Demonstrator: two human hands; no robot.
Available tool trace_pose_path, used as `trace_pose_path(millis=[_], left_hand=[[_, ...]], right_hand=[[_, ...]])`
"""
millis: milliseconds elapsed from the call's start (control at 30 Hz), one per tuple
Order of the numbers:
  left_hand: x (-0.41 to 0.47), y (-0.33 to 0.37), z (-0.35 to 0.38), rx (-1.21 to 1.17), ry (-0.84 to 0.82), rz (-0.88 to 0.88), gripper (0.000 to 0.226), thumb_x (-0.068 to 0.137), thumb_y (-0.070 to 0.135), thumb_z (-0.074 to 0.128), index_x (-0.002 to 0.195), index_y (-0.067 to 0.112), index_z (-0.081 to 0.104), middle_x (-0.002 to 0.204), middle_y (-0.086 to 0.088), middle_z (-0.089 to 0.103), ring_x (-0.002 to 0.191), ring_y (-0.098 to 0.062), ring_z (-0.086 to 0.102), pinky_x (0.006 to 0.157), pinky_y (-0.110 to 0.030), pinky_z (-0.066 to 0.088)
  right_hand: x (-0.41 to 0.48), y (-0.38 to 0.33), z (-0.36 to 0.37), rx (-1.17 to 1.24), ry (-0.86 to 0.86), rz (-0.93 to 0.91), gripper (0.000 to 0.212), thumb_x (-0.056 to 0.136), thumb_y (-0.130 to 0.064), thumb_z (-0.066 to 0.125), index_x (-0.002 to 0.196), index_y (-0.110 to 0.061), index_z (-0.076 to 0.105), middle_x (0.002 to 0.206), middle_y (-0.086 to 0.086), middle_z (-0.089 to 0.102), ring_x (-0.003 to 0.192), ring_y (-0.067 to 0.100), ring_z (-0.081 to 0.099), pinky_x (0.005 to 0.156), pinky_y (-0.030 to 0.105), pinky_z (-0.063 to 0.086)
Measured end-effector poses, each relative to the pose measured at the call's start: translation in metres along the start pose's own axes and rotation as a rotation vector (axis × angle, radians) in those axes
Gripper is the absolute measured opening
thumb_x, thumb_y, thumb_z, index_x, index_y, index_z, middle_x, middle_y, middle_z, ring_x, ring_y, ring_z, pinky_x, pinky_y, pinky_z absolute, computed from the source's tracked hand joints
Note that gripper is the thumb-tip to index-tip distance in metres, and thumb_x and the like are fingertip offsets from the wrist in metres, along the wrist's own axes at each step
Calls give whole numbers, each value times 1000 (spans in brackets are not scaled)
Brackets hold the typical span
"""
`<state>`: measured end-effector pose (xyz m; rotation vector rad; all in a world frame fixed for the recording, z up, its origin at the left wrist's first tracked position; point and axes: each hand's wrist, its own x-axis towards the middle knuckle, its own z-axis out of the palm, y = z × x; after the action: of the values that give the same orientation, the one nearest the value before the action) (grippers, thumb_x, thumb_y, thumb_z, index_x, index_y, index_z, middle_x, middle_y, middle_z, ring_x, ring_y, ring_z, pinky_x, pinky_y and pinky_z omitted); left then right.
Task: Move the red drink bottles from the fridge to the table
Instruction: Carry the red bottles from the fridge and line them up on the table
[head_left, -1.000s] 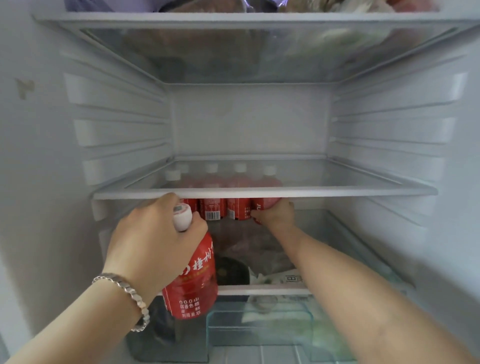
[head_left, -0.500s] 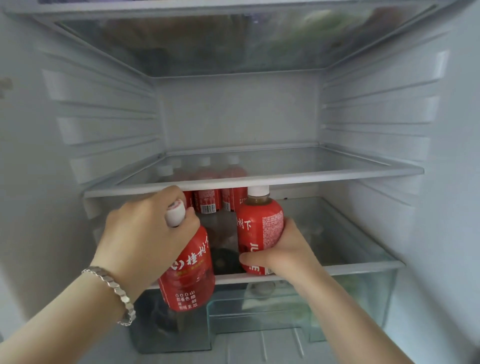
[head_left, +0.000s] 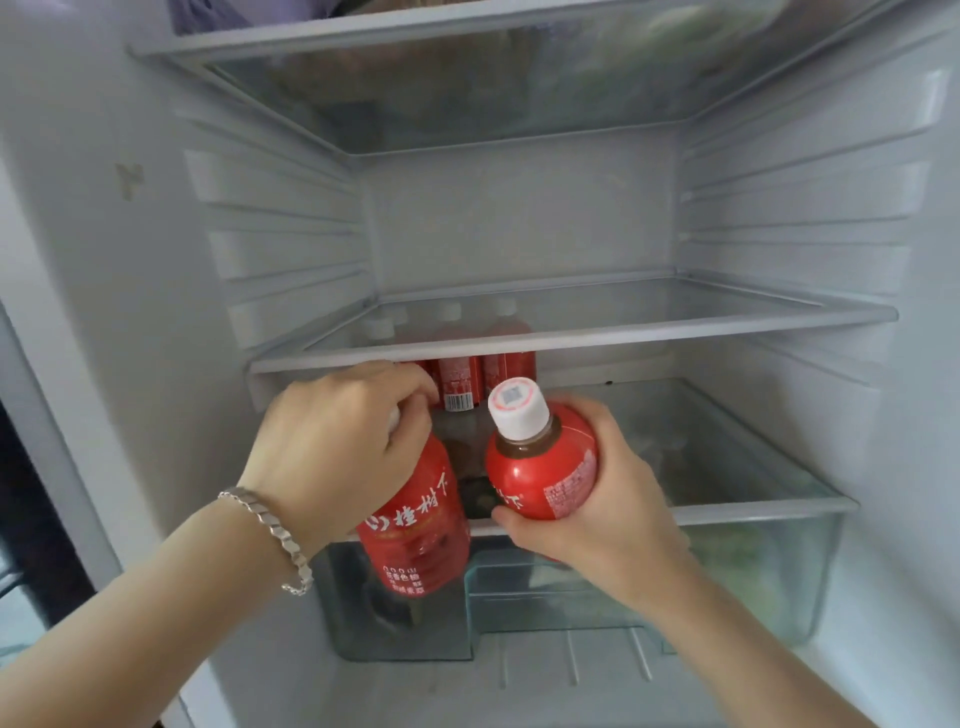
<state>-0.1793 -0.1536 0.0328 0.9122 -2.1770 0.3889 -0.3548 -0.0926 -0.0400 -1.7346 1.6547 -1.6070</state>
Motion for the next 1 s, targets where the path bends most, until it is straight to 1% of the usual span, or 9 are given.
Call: trace_pose_path(millis=[167, 267, 400, 500, 700, 767, 867, 933, 1000], left_hand=[[-9, -10, -12, -56, -47, 149, 76, 65, 88, 28, 86, 26, 67, 52, 16, 58, 35, -2, 46, 39, -11, 35], [-13, -8, -19, -78, -135, 192, 74, 59, 93, 23, 88, 35, 60, 50, 21, 44, 35, 11, 27, 42, -5, 22], [-23, -15, -20, -62, -217, 206, 76, 55, 96, 16, 90, 38, 51, 50, 19, 52, 40, 1, 46, 44, -9, 32], [-30, -18, -25, -25, -301, 97, 82, 40, 99, 12, 91, 44, 45, 52, 18, 54, 48, 1, 52, 50, -11, 36], [-30, -23, -20, -224, -464, -139, 66, 50, 84, 28, 76, 32, 60, 70, 14, 65, 62, 0, 61, 60, -20, 50], [-28, -24, -17, -257, -467, -192, 60, 56, 79, 37, 72, 27, 60, 67, 13, 64, 60, -2, 60, 58, -20, 47], [-26, -26, -11, -220, -514, -249, 46, 70, 68, 46, 73, 25, 59, 69, 13, 63, 61, -2, 59, 56, -18, 45], [-25, -27, -8, -181, -563, -269, 52, 69, 72, 43, 79, 23, 61, 73, 12, 64, 65, -4, 61, 59, -18, 47], [-23, -27, -5, -134, -590, -268, 54, 70, 73, 42, 77, 23, 61, 72, 11, 65, 65, -4, 60, 59, -18, 46]], right_hand=[[-3, -10, -3, -215, -14, -84, 88, 50, -34, 89, 121, -46, 38, 112, -22, 55, 99, 2, 59, 85, 20, 50], [-5, -23, -3, -371, -137, -155, 88, 52, -43, 86, 126, -46, 38, 109, -28, 49, 95, -4, 52, 81, 12, 42], [-6, -40, 3, -437, -333, -183, 81, 51, -48, 82, 118, -51, 37, 100, -26, 56, 86, -4, 55, 71, 9, 40], [-3, -44, 7, -391, -443, -135, 77, 47, -51, 82, 111, -53, 39, 97, -24, 60, 87, -1, 60, 78, 20, 51], [15, -45, 20, -270, -704, -18, 73, 52, -34, 90, 109, -47, 46, 102, -20, 61, 92, 2, 64, 83, 24, 56], [30, -43, 19, -37, -832, 86, 58, 61, -28, 87, 107, -41, 54, 106, -13, 65, 98, 8, 66, 85, 24, 55], [71, -24, 27, 274, -490, 271, 32, 79, -35, 70, 106, -21, 64, 109, 4, 69, 94, 15, 68, 76, 23, 56], [109, 2, 38, 121, -144, 394, 32, 85, -26, 68, 112, -11, 64, 114, 8, 68, 94, 17, 66, 76, 25, 56], [143, 30, 46, -73, -37, 517, 50, 78, -22, 74, 123, -5, 58, 123, 10, 63, 109, 24, 62, 93, 32, 51]])
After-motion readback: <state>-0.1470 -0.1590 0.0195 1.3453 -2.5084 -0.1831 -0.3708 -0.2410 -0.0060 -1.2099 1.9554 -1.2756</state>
